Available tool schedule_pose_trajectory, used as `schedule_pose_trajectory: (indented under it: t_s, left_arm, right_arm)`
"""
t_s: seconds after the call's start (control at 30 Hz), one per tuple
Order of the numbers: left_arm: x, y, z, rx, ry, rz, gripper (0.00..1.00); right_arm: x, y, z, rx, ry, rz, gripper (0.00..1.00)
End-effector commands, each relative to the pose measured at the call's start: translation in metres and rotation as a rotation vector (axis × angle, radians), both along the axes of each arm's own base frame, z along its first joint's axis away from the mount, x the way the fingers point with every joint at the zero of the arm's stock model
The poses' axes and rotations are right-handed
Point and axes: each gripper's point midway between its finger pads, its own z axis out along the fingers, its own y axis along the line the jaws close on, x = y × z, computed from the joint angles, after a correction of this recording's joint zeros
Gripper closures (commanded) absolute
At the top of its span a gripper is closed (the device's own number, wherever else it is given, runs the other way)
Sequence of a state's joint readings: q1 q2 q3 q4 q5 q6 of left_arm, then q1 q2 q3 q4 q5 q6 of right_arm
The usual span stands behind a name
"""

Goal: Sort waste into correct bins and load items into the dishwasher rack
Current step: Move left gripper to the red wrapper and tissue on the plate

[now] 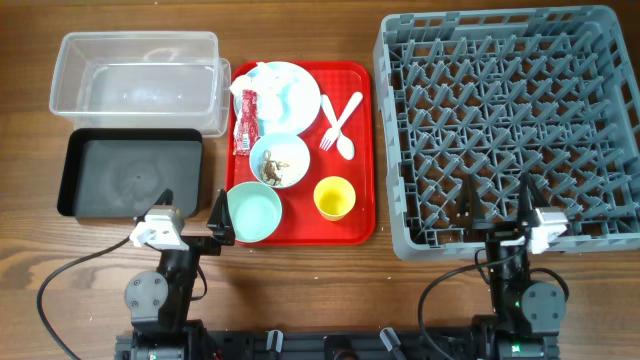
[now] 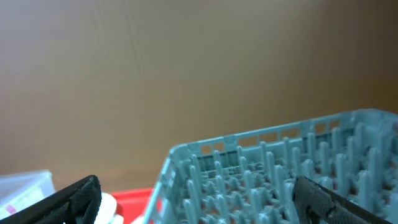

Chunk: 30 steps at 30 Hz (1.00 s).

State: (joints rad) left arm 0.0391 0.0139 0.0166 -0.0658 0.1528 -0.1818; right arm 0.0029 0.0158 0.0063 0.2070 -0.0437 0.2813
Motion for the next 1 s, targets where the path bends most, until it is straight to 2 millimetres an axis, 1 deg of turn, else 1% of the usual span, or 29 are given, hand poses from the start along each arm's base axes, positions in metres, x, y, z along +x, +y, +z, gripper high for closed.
schedule_pose_trajectory:
  t_s: [0.0,0.03,0.1,0.2,0.27,0.43,0.5,0.6,0.67,0.77,0.87,0.97]
  left_arm:
    - [0.001,0.002,-0.002,-0.112,0.008,0.021,0.0]
    - [0.001,0.002,-0.001,-0.116,0.004,0.021,0.0]
    - [0.001,0.002,0.004,-0.114,-0.017,0.02,0.0]
    - [0.001,0.002,0.013,-0.111,-0.052,0.016,0.0]
    - [0.001,0.002,0.017,-0.11,-0.069,0.012,0.0]
    - [0.0,0.0,0.023,-0.109,-0.087,0.005,0.0]
    - [0.0,0.0,0.025,-0.109,-0.091,0.004,0.0]
    - [-0.001,-0.002,0.037,-0.09,-0.103,-0.01,0.0]
    - [-0.001,-0.008,0.045,-0.04,-0.11,-0.044,0.0]
    - [0.003,-0.008,0.063,-0.021,-0.082,-0.046,0.0]
    - [0.018,-0.007,0.086,0.005,0.003,-0.047,0.0]
    - [0.038,-0.006,0.113,0.007,0.129,-0.048,0.0]
  right_arm:
    - [-0.001,-0.012,0.003,0.271,-0.009,-0.012,0.0]
    - [-0.001,-0.011,0.006,0.286,-0.023,-0.004,0.0]
    - [-0.003,-0.005,0.014,0.26,-0.05,0.032,0.0]
    - [-0.005,0.004,0.023,0.171,-0.08,0.07,0.0]
    - [-0.004,0.005,0.026,0.139,-0.074,0.067,0.0]
    - [0.004,0.01,0.04,-0.02,-0.054,0.059,0.0]
    - [0.012,0.011,0.043,-0.055,-0.024,0.056,0.0]
    - [0.027,0.013,0.05,-0.085,0.011,0.066,0.0]
    - [0.034,0.022,0.057,-0.171,0.012,0.099,0.0]
    - [0.052,0.033,0.072,-0.249,0.038,0.156,0.0]
    - [0.076,0.051,0.083,-0.257,0.127,0.28,0.01]
    - [0.091,0.06,0.091,-0.247,0.214,0.348,0.0]
